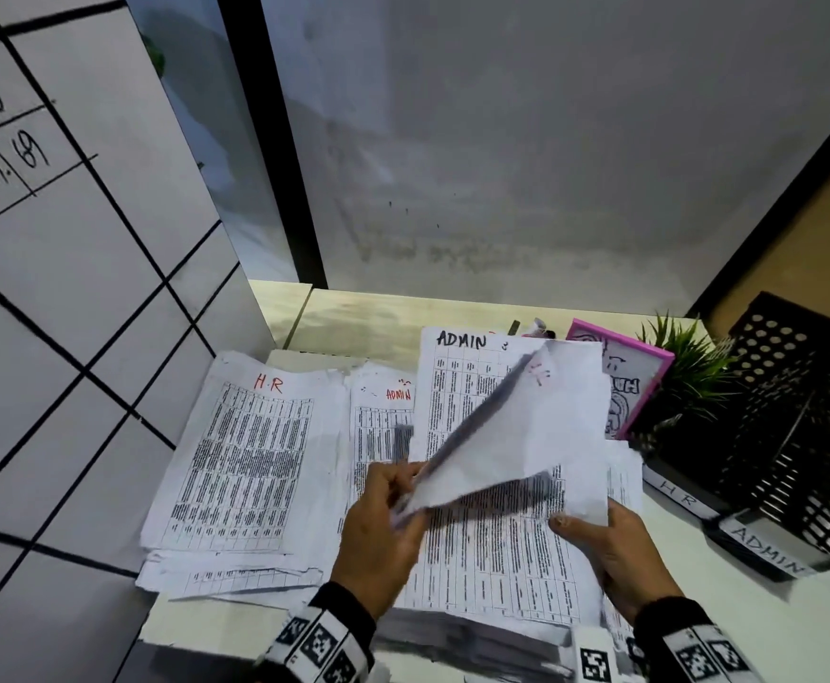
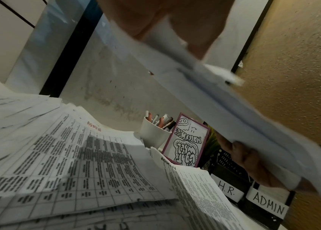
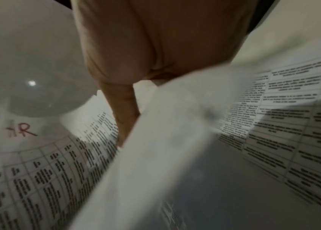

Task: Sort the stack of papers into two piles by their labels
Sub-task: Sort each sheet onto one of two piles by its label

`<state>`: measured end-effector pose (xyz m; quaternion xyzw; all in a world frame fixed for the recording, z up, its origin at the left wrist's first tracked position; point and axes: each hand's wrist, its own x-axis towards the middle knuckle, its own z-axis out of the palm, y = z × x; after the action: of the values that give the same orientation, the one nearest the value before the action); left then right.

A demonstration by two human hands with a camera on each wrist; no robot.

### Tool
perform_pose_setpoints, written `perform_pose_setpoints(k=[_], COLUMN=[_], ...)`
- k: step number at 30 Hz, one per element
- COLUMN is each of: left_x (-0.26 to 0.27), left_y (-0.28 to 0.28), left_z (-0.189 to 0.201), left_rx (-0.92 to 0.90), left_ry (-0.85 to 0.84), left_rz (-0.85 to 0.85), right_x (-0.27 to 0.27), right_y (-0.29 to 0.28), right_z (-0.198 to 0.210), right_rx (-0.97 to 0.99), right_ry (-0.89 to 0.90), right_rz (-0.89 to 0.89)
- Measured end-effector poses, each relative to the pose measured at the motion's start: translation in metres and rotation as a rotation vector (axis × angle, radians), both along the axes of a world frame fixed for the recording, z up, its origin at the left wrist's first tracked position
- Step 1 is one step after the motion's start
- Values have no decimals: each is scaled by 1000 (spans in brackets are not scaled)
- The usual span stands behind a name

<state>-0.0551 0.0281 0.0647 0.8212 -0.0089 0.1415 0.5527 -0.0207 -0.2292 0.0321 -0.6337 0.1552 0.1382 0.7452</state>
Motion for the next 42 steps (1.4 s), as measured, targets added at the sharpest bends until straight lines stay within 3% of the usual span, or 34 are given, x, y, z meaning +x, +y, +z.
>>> perform_pose_setpoints(k=[2,7,11,16,21,26,29,31,36,39,42], left_x=[0,10,12,13,20,24,23,25,38,61,90], left_y=[19,111,191,249,253,235,205,175,69,5,-43], left_z=[-3,-13,-26,-48,-64,-67,-58,-53,-53,-61,-71], left_rx=[54,-157,-20,130,408,576,670,642,351,286,233], left_ry=[-20,97,212,402,496,605,542,458,282,277,403], left_rz=[80,439,628,613,494,446,525,481,137,-110,-224], right_x=[0,2,10,28,51,64,66,66,49,28,5], right_y=[13,44,70,100,111,110,106,96,31,-16,-46], right_z=[2,-9,-20,-32,-48,-58,-60,-58,-57,-59,-63], right_rx=[30,-127,-223,-226,-359,-444,-488,-548,-483,-727,-949], right_ry=[22,101,147,179,185,250,242,200,277,357,443], right_rz=[3,82,112,53,68,112,202,202,-135,-217,-192])
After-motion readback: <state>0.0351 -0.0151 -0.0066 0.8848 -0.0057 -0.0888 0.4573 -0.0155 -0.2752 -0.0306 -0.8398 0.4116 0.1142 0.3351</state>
